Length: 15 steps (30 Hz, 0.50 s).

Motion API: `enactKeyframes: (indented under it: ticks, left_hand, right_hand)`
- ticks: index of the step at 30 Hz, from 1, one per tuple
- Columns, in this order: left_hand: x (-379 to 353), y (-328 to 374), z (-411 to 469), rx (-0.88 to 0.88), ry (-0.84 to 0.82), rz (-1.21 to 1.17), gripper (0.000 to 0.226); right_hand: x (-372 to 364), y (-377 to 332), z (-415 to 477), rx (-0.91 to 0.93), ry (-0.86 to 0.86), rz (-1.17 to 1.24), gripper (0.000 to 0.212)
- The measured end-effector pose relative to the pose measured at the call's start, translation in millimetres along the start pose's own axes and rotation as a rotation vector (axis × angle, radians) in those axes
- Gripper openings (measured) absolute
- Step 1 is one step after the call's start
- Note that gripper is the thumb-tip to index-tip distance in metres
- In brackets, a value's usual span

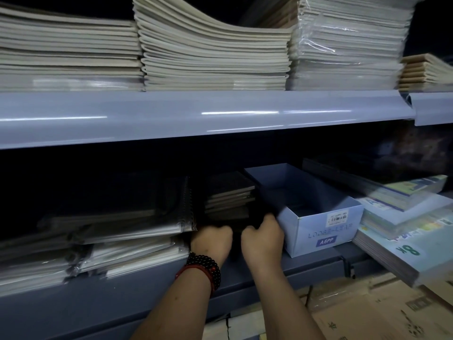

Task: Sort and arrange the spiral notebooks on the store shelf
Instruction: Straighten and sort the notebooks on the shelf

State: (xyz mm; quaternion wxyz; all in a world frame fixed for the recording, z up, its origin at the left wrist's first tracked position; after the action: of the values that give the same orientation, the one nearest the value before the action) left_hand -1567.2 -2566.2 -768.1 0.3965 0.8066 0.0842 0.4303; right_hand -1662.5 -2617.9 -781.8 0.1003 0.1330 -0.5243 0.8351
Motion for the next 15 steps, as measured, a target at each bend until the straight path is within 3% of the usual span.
enactKeyframes:
  ticks: [7, 10, 15]
  left_hand:
    - [11, -23, -19, -0.209, 0.106, -0.184, 0.026]
    - [18, -40, -23, -0.318, 0.034, -0.197, 0.005]
    - [39, -70, -38, -0.450, -0.068, -0.260, 0.036]
  right_hand:
    - [1, -1, -10, 0.065, 0.082, 0.093, 0.012]
    - [-2, -5, -17, 0.086, 0.082, 0.126, 0.009]
    - [-2, -19, -27, 0.137, 0.054, 0.045, 0.017]
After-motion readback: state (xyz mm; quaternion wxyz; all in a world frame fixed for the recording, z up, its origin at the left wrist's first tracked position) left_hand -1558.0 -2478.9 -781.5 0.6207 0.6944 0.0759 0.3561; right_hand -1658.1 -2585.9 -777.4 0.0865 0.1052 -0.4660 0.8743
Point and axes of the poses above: each hand's wrist, its own z-axis towards the middle knuckle, its own x-axis out of the back of the hand, y = z × x, the point moved 2 cm from there along z, towards the middle knuckle, and after that the axes turned 12 degrees about x, right-handed, at the moved point
